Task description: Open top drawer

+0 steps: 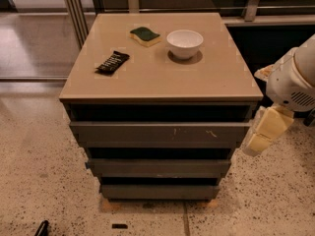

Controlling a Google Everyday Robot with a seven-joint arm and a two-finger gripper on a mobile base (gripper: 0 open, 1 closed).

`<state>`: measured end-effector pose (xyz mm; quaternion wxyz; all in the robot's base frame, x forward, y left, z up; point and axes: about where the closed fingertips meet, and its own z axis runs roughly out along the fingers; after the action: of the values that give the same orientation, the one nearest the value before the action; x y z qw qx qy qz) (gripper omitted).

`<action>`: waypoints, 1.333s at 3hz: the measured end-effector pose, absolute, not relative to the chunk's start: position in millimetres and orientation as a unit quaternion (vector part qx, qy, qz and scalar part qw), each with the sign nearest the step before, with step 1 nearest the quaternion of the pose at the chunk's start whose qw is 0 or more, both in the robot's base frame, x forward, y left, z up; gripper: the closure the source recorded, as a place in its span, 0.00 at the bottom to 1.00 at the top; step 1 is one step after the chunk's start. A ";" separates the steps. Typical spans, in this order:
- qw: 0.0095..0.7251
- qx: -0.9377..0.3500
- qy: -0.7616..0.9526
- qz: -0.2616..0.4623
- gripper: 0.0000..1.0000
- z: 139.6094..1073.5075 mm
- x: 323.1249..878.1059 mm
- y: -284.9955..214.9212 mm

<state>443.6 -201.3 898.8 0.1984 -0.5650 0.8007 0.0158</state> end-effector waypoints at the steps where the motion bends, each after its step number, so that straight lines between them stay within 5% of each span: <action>1: 0.198 -0.565 0.801 0.016 0.00 898.7 443.6 -201.3; 4: 0.230 -0.400 0.886 0.050 0.00 816.3 446.5 -195.5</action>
Offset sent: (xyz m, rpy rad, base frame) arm -0.0015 -0.0071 -0.0415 0.1489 0.0227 -0.2635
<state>446.5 -195.5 816.3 0.2302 -0.4002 0.8856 0.0502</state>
